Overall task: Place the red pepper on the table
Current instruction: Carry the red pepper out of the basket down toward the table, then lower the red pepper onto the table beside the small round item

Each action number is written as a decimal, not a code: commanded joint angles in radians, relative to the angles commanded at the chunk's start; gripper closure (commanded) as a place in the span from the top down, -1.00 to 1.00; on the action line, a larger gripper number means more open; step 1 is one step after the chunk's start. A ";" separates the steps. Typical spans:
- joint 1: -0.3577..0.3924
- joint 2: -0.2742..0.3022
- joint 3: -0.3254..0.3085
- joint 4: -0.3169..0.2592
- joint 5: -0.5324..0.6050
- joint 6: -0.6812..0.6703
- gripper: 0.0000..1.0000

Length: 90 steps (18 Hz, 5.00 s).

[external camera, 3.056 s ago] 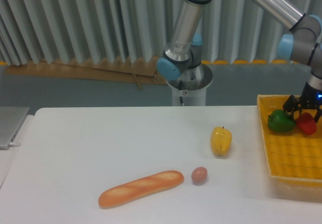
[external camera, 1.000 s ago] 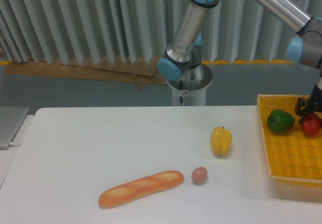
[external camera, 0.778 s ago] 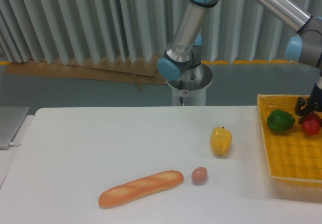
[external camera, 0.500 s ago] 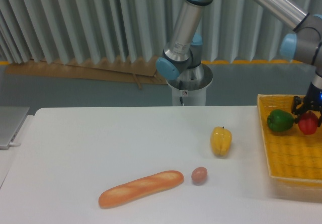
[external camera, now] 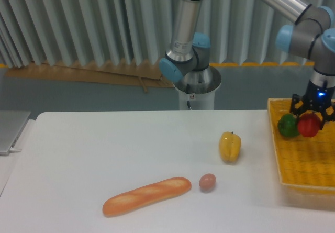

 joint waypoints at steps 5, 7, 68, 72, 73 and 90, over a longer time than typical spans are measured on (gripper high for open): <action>-0.218 0.000 -0.003 0.000 0.214 0.029 0.10; -0.263 0.003 0.000 -0.002 0.194 0.029 0.10; -0.481 -0.323 0.140 0.109 0.169 -0.136 0.11; -0.479 -0.353 0.141 0.112 0.168 -0.136 0.11; -0.479 -0.357 0.144 0.113 0.165 -0.136 0.11; -0.471 -0.328 0.135 0.113 0.143 -0.138 0.14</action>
